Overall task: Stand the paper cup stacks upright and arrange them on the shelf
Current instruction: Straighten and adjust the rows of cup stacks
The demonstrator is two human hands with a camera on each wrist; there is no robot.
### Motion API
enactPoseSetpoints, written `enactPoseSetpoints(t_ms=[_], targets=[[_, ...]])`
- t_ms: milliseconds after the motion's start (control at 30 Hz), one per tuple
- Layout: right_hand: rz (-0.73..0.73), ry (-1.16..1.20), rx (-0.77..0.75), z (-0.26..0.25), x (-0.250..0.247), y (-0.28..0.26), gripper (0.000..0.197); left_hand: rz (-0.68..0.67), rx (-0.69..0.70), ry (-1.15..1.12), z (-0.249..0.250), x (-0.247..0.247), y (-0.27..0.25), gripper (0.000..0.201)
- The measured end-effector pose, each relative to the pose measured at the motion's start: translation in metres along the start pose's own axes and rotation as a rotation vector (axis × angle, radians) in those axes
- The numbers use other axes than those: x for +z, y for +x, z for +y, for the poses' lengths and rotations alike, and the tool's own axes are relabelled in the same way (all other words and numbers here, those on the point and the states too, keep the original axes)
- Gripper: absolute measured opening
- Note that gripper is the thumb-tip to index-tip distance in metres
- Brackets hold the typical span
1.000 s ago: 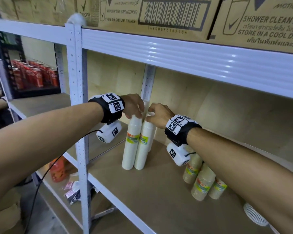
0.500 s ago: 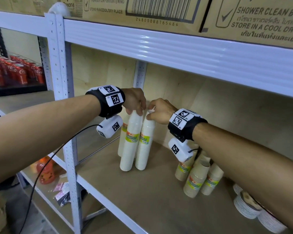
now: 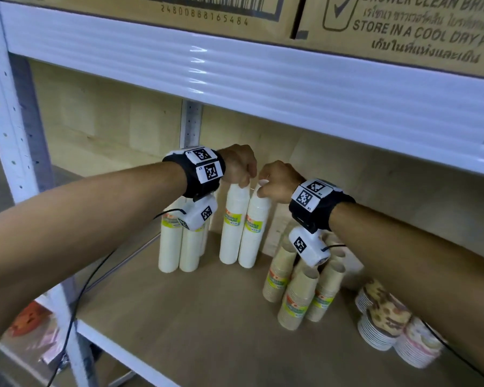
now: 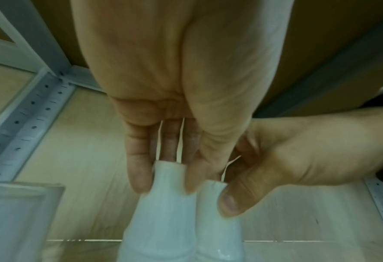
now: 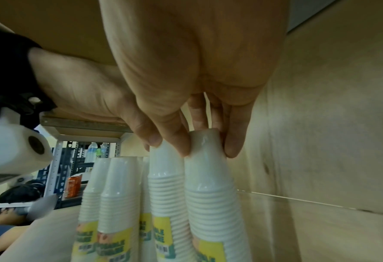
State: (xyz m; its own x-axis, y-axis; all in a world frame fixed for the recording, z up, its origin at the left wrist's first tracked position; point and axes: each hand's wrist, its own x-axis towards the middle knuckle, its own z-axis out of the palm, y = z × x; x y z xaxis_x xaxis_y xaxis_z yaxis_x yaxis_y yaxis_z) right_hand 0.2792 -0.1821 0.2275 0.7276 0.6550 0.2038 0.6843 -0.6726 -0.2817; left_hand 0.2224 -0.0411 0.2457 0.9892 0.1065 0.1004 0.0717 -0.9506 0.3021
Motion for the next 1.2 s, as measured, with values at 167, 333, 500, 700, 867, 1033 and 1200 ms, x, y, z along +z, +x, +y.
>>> enactPoseSetpoints(t_ms=[167,333,500,700,867,1033,1200], targets=[[0.019,0.031,0.072,0.018,0.0,0.012,0.033,0.04,0.041,0.034,0.008,0.011,0.022,0.042],[0.034,0.053,0.123,0.033,0.005,0.023,0.03,0.061,0.017,0.02,0.01,0.021,0.037,0.042],[0.017,0.092,0.135,0.036,0.008,0.029,0.033,0.136,-0.036,-0.012,0.011,0.029,0.045,0.038],[0.049,0.137,0.119,0.037,0.014,0.035,0.033,0.104,-0.096,-0.026,0.013,0.029,0.051,0.036],[0.078,0.114,0.091,0.036,0.017,0.036,0.038,0.066,-0.064,-0.073,0.016,0.029,0.051,0.039],[0.077,0.095,0.155,0.037,0.021,0.042,0.045,0.074,-0.059,-0.12,0.017,0.026,0.052,0.037],[0.105,0.014,0.141,0.031,0.014,0.043,0.049,0.126,-0.048,-0.2,0.013,0.013,0.046,0.033]])
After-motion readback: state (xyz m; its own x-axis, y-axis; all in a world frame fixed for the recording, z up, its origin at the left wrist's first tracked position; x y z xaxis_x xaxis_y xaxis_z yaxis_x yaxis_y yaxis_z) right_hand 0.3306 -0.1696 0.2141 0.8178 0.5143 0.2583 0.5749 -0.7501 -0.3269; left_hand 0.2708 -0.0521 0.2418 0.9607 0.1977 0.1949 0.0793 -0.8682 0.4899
